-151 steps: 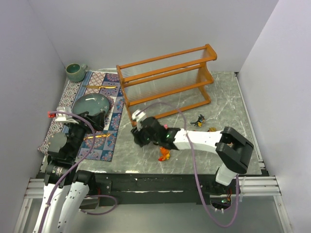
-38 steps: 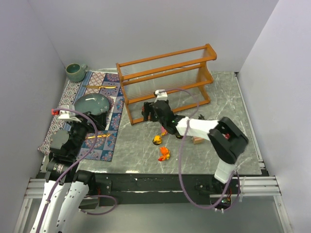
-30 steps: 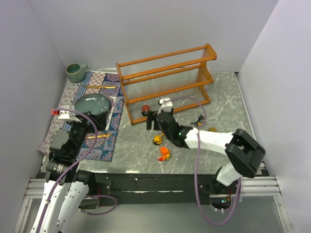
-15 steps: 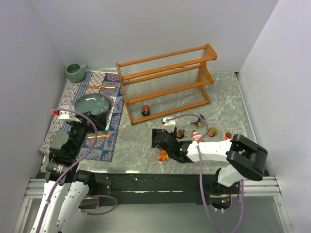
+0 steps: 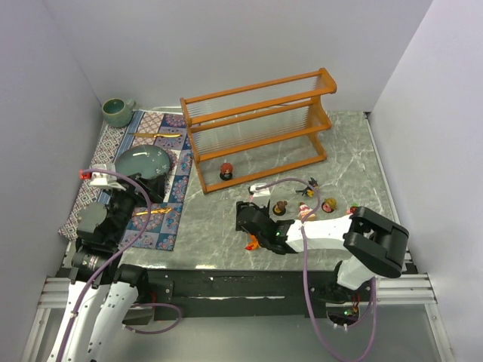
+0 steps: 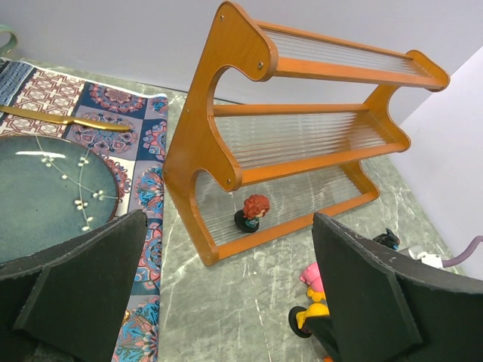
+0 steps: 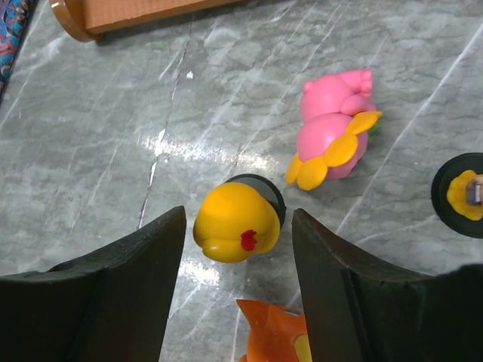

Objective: Place and organize the plastic toys onto the shelf

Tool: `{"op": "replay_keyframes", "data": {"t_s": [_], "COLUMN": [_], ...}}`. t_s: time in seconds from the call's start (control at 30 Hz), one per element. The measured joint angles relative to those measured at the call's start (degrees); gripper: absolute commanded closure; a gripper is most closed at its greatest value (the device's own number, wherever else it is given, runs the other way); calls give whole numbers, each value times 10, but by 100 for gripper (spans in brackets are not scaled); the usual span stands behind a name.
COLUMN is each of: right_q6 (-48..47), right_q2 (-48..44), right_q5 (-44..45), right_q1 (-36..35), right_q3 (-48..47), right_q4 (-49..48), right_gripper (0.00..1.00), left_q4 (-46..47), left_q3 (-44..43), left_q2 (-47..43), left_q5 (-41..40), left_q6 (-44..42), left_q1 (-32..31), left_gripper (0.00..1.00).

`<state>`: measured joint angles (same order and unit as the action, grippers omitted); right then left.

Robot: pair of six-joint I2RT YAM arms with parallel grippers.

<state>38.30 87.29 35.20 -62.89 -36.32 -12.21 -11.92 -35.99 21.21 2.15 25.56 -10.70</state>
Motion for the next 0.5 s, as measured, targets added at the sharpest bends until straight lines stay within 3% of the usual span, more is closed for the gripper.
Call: {"op": "replay_keyframes", "data": {"t_s": [0.5], "right_q6": [-3], "right_q2": [33], "right_q5": [30], "right_q1": [-10], "right_q3": [-12], "right_q4": [-7], "right_gripper": [41], "left_q4": [0], "left_q3": [0], "left_q2": [0], "left_q5": [0], "left_q6": [0], "left_q1": [0], "left_gripper": [3]}}
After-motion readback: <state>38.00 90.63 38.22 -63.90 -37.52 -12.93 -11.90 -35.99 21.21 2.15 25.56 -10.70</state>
